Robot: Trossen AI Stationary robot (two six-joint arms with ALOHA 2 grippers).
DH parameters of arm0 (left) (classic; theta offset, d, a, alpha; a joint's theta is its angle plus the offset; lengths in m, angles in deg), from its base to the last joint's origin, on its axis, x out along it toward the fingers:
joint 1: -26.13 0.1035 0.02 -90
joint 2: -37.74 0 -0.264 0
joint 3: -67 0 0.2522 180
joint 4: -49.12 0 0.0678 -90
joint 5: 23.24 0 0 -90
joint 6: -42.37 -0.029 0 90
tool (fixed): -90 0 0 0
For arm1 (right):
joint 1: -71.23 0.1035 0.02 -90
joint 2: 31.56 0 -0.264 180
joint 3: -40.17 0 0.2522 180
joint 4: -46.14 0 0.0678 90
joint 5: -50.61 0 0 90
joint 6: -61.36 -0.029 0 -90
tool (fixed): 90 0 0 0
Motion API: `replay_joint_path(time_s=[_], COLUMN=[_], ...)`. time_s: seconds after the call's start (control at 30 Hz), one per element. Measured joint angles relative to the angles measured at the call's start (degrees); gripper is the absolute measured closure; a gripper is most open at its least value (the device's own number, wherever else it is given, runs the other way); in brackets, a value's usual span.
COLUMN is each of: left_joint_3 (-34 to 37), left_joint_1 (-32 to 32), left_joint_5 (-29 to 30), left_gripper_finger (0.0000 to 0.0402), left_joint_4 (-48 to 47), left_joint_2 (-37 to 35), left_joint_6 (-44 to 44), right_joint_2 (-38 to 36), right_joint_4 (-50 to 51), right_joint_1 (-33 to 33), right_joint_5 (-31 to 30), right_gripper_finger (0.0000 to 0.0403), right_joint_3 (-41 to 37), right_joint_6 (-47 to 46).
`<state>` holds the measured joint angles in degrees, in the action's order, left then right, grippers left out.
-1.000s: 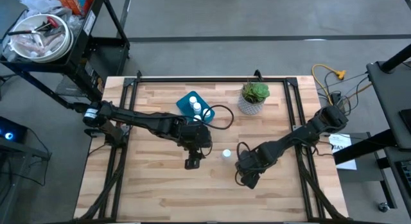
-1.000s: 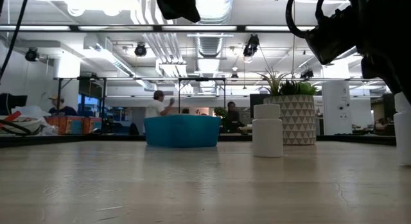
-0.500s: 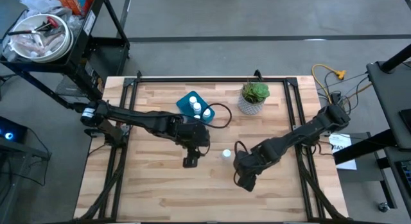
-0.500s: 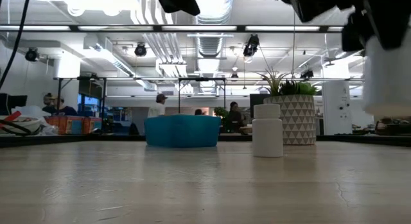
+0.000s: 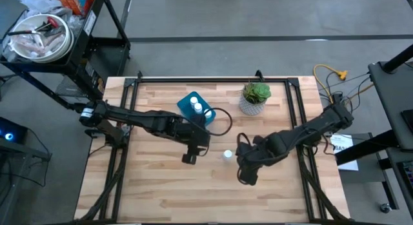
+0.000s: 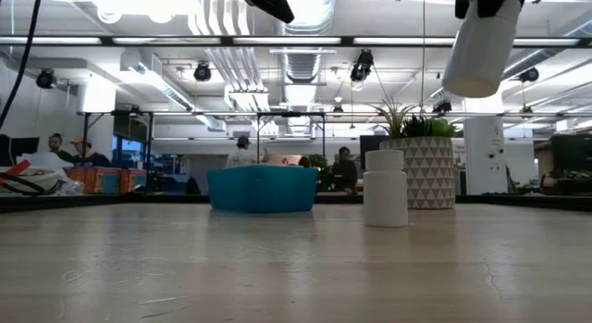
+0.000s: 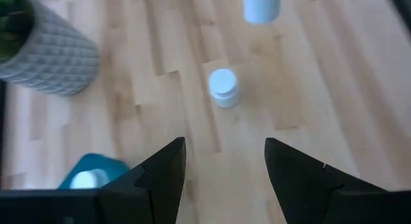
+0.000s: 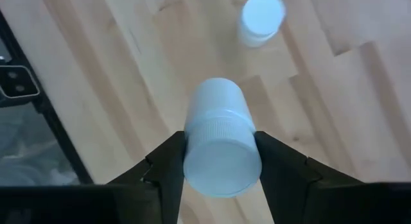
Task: Pick and place pill bottles into a basket
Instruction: Put the white pill bottle into the dark blue bin
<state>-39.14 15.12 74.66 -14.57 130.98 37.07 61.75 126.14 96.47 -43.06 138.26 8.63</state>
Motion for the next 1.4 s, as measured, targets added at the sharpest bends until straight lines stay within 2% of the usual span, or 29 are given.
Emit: replay_joint_path(time_s=[0.13, 0.3, 0.57, 0.73, 1.13, 1.4], left_joint_3=[0.0, -0.3, -0.3, -0.3, -0.3, -0.6], left_joint_1=[0.2, 0.2, 0.2, 0.1, 0.2, 0.1], left_joint_5=[3.0, 3.7, 11.4, 15.1, 15.9, 16.7], left_gripper_finger=[0.0206, 0.0206, 0.0206, 0.0206, 0.0206, 0.0206], left_joint_4=[0.0, 0.0, 4.2, 11.2, 26.1, 29.5], left_joint_2=[0.0, -0.3, -2.8, -4.9, -8.2, -8.3], left_joint_6=[0.0, -0.5, -10.6, -18.3, -32.5, -32.6], right_joint_2=[-2.6, -6.4, -14.1, -19.1, -27.9, -27.3], right_joint_4=[0.4, 0.5, -2.0, -6.8, -20.6, -22.0], right_joint_1=[-0.7, -1.6, -3.0, -3.8, -4.4, -4.9], right_joint_5=[-0.9, -3.7, -8.9, -12.5, -19.6, -25.7], right_gripper_finger=[0.0243, 0.0244, 0.0243, 0.0247, 0.0247, 0.0247], right_joint_3=[-0.2, -0.3, -0.3, -0.3, -0.3, -0.4], right_joint_6=[0.0, 0.0, -0.2, 0.6, 6.9, 9.3])
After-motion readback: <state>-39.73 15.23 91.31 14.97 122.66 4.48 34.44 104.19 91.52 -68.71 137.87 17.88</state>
